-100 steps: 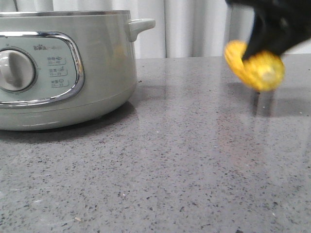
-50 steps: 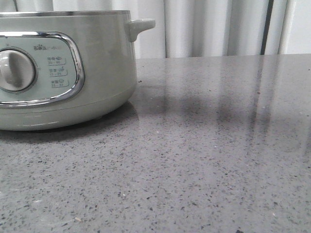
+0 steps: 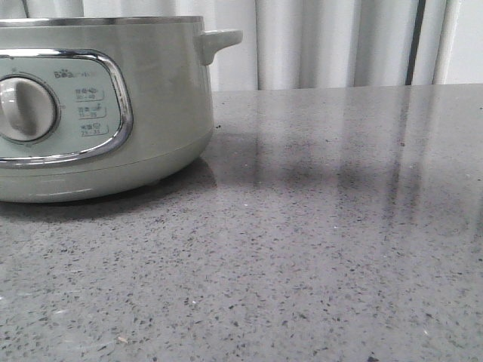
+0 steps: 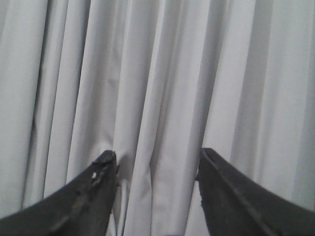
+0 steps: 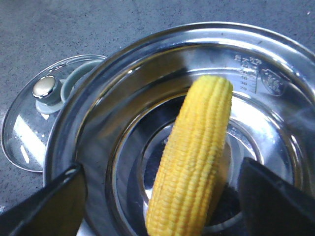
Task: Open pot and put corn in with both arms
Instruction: 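Carry the corn cob over the open pot with the right gripper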
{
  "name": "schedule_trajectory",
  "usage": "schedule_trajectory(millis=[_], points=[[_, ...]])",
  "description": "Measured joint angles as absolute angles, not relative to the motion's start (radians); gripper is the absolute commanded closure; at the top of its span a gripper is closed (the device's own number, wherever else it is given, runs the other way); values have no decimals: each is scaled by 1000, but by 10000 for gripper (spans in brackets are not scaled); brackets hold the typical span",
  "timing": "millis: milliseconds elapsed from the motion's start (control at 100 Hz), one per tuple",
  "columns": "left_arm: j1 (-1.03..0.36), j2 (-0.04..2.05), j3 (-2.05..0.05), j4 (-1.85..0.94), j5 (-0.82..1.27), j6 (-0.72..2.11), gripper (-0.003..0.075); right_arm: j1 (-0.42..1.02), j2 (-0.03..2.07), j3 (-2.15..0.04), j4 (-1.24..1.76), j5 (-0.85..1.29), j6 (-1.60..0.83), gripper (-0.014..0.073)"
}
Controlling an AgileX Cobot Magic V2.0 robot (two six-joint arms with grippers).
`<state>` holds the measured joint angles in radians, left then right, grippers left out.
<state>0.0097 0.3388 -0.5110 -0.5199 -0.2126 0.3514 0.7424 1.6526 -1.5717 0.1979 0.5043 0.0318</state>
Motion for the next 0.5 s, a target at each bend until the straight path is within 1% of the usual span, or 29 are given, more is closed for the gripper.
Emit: schedule_trajectory(millis=[10, 20, 30, 60, 90, 110, 140, 160, 170, 210, 260, 280, 400, 500], points=[[10, 336, -511, -526, -204, 351, 429, 742, 1649, -1572, 197, 510, 32, 100], [10, 334, -511, -527, -200, 351, 440, 742, 1646, -1572, 195, 513, 32, 100], [10, 334, -511, -531, -195, 351, 451, 742, 1638, -1572, 195, 520, 32, 133], [10, 330, -511, -533, -167, 351, 472, 742, 1621, -1572, 189, 532, 32, 173], [10, 322, -511, -536, -143, 351, 510, 742, 1601, -1572, 182, 546, 32, 251], [10, 317, -511, -538, -123, 351, 528, 742, 1585, -1572, 174, 556, 30, 287], [10, 312, -511, -538, -94, 351, 573, 742, 1552, -1569, 165, 569, 30, 382], [10, 306, -511, -538, -74, 351, 602, 742, 1537, -1564, 156, 577, 30, 421], [10, 306, -511, -538, -66, 351, 612, 742, 1522, -1560, 153, 582, 30, 461], [10, 294, -511, -538, -22, 351, 668, 742, 1469, -1541, 134, 591, 30, 570], [10, 281, -511, -538, 29, 351, 730, 742, 1397, -1500, 113, 598, 30, 665], [10, 275, -511, -538, 49, 351, 740, 743, 1363, -1478, 102, 597, 30, 659], [10, 224, -511, -538, 158, 351, 741, 745, 1146, -1308, 39, 602, 30, 654], [10, 176, -511, -538, 260, 351, 741, 745, 948, -1126, -27, 607, 30, 654]])
